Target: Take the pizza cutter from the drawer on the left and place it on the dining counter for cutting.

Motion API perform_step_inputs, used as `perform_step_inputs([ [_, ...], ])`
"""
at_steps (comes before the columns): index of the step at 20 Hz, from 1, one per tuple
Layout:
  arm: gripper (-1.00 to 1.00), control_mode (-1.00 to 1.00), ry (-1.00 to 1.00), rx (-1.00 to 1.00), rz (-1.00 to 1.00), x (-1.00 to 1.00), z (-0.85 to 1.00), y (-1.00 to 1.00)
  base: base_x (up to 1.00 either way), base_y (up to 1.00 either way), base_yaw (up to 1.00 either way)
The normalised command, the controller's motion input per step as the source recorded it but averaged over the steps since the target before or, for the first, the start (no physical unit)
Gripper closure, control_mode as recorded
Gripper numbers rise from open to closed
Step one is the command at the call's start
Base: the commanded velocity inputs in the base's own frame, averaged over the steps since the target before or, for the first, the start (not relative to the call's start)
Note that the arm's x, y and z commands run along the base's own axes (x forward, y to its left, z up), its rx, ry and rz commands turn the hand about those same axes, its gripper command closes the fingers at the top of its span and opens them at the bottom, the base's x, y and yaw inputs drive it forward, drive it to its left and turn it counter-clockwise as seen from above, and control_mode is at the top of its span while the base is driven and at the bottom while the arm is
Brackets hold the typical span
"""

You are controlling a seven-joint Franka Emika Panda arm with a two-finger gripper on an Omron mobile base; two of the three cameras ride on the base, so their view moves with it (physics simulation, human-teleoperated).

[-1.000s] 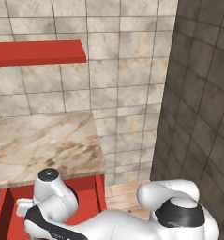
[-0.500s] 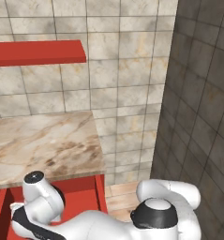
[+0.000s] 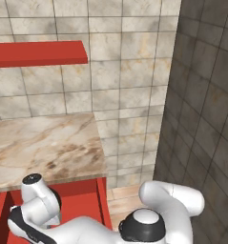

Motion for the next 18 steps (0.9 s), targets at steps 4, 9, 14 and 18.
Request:
perform_step_inputs([
  [4,-1.00,-1.00,0.02,0.00,0.00,0.04,-0.35,0.00,0.00,0.00,0.00],
  [9,-1.00,-1.00,0.02,0.00,0.00,0.01,-0.27,0.06,0.00,0.00,0.00],
  [14,-1.00,-1.00,0.02,0.00,0.00,0.02,-0.17,0.11,0.00,0.00,0.00],
  [18,-1.00,-1.00,0.02,0.00,0.00,0.01,-0.16,0.11,0.00,0.00,0.00],
])
